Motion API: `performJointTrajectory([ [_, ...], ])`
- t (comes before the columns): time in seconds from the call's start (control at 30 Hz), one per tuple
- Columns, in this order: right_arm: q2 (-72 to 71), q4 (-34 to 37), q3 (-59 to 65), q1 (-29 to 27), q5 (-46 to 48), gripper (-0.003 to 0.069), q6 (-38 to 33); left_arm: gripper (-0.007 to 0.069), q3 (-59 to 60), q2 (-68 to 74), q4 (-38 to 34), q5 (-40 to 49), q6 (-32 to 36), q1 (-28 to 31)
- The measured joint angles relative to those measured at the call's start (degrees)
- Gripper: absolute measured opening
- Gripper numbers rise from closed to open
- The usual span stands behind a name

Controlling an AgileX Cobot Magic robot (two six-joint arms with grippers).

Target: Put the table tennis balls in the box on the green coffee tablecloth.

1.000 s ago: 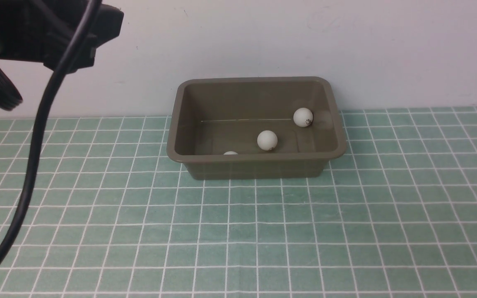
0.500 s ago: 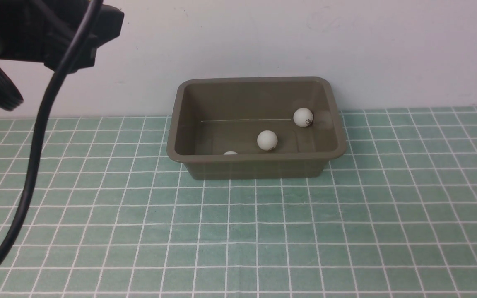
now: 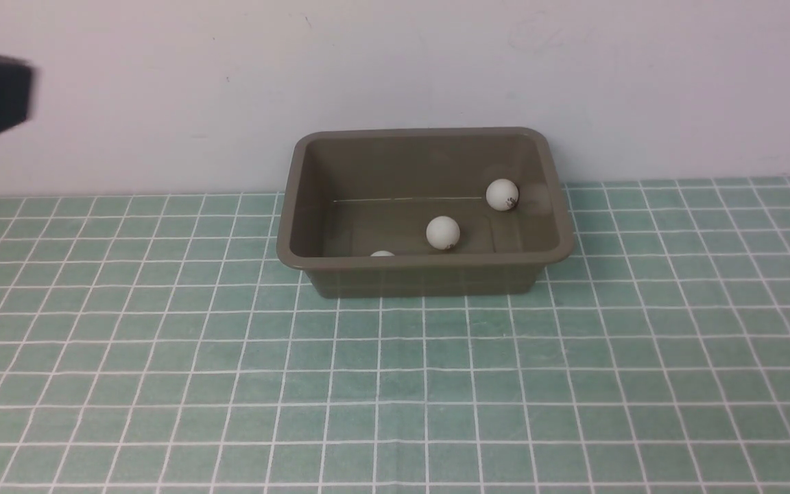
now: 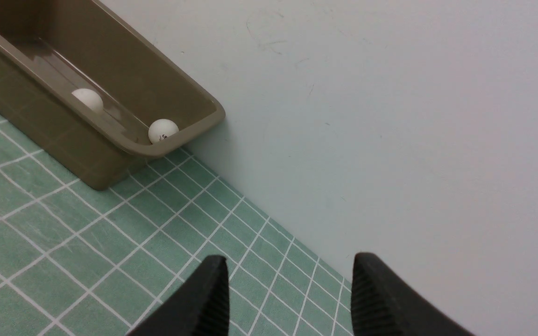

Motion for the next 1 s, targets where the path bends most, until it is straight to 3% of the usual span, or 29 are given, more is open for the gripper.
performJointTrajectory([
  [0.2,0.0,0.0,0.0,0.0,0.05,0.0336,0.0,0.051,7.43,-5.89,7.14,0.06,-7.15,2.01],
  [0.43,0.0,0.0,0.0,0.0,0.11,0.0336,0.0,0.051,17.35,-8.13,8.97,-3.89,-8.81,3.59],
  [0.57,0.0,0.0,0.0,0.0,0.15,0.0336,0.0,0.051,21.29,-7.84,5.02,-9.21,-8.34,3.59],
  [0.7,0.0,0.0,0.0,0.0,0.15,0.0336,0.0,0.051,27.96,-5.44,-10.46,-24.41,-1.63,3.59],
  [0.83,0.0,0.0,0.0,0.0,0.18,0.0336,0.0,0.051,32.69,-3.63,-21.09,-32.02,4.84,3.59],
  [1.0,0.0,0.0,0.0,0.0,0.18,0.0336,0.0,0.051,40.27,-4.03,-22.61,-34.59,12.89,3.59],
])
